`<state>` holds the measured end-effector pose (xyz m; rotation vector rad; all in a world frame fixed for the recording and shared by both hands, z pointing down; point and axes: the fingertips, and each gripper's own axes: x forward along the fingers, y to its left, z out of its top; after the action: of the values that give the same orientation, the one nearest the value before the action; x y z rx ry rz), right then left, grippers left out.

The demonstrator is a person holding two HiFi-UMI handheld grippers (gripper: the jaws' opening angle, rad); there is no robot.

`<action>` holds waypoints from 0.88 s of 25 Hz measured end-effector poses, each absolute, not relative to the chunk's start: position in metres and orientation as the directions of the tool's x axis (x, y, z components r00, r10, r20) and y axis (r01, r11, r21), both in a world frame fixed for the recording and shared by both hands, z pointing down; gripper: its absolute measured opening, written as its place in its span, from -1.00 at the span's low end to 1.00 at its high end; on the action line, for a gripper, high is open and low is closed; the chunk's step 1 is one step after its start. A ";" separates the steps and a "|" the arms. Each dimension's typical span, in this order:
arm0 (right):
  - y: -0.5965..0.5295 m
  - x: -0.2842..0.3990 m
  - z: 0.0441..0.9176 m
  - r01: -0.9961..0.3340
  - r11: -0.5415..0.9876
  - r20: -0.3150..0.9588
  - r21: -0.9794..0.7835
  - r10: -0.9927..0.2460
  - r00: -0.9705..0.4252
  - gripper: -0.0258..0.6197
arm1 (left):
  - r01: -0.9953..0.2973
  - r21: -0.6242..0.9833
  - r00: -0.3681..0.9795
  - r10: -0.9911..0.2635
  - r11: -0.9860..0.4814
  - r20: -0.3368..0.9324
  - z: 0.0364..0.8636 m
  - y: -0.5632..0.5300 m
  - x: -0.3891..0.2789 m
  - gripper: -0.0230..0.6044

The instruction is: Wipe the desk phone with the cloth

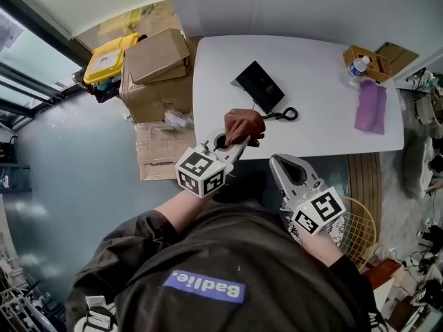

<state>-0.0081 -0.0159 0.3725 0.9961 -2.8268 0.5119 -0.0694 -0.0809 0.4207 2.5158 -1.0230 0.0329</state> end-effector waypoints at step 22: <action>0.057 -0.051 0.337 -0.498 0.846 0.176 -0.191 -0.469 -0.865 -0.84 | -0.682 0.317 0.697 -0.717 -0.660 0.006 0.319 0.040 -0.102 -0.82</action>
<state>-0.0512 0.0570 0.3371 0.7623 -2.8996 0.3497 -0.1016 0.0401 0.3189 2.6128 -1.1060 -0.1726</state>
